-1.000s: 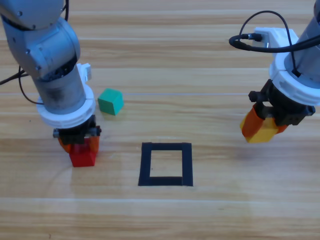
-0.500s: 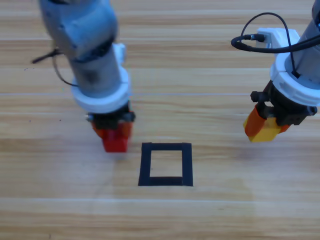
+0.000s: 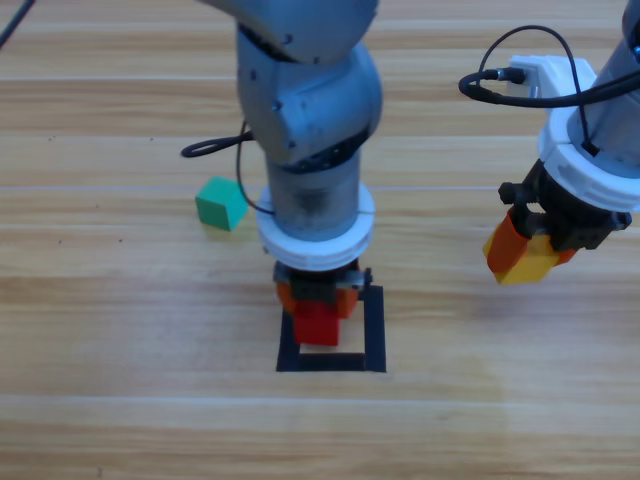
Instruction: Stack the blocks in the rectangular block: red at the bottom, yellow in the middle, green on top
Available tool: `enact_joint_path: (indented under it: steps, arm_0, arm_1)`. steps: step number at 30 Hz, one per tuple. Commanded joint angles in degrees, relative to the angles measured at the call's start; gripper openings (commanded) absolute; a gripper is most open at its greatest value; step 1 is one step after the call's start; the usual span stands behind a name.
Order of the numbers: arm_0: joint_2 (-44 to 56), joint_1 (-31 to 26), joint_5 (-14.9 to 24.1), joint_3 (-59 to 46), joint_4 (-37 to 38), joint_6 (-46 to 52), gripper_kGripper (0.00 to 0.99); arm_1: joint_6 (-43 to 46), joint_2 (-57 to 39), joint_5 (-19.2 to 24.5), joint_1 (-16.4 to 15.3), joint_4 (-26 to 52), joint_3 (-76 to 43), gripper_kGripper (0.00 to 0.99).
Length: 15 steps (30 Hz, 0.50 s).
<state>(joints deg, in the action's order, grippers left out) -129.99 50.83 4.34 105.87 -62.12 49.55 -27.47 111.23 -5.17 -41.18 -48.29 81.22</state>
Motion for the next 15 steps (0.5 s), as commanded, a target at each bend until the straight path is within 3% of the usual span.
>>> enact_joint_path:
  steps: [1, 15]
  arm_0:
    - [-4.39, 1.81, 0.75, 2.68, -1.60, 1.43, 0.018]
    - [-6.15, 1.81, 0.58, 3.47, -1.60, 3.01, 0.018]
  arm_1:
    - [-0.04, 2.86, -0.46, -1.18, 1.62, -0.36, 0.000]
    - [-1.10, 3.21, 0.07, -1.18, 1.62, -0.27, 0.000]
